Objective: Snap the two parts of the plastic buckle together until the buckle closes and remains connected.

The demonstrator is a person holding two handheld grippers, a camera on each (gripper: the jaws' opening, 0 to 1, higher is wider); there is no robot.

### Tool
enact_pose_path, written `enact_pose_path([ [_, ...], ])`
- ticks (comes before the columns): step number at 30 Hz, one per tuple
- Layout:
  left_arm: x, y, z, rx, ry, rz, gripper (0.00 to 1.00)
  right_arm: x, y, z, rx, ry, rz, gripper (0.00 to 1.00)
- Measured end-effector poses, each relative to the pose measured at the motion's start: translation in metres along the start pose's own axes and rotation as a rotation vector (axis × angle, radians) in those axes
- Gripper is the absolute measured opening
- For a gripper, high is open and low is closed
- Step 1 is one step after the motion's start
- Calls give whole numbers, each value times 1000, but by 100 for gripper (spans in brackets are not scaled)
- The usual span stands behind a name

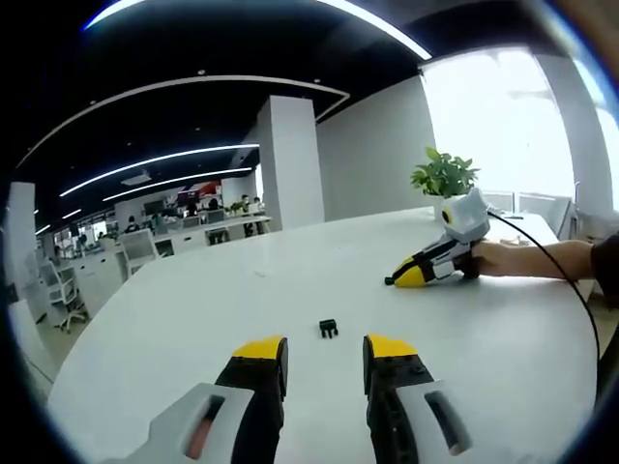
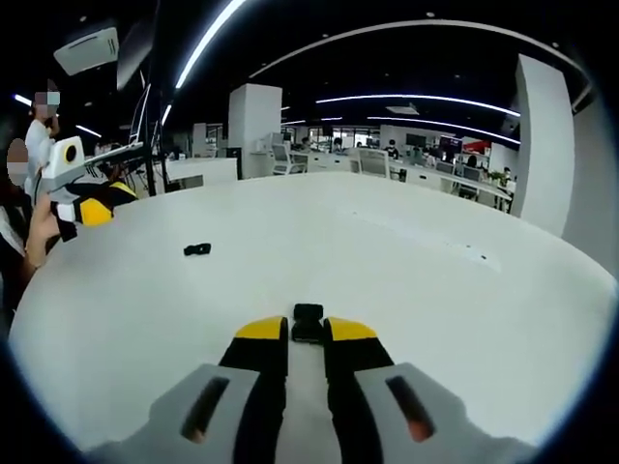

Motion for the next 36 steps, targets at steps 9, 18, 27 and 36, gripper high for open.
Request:
enact_pose_path([
  [9,2,-1,1,-2,-3,7,31,-1,-3,-1,-3,-8,-3,13],
  [18,3,-1,2,-4,-3,10,31,-8,-4,-3,7,-30,-23,13],
  [27,5,-1,4,-11,-4,15,31,-38,2,-4,9,-29,-64,13],
  [36,12,-3,12,-37,-8,42,31,-75,9,-5,12,-14,-113,13],
])
Point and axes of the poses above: the point that each gripper's makers call its tool centre point, and the gripper's own axes: y roughly backward along the fingers, x roughly to its right, z roughly out of its underside, the point moved 3 cm from there along y, roughly backward along the fingers
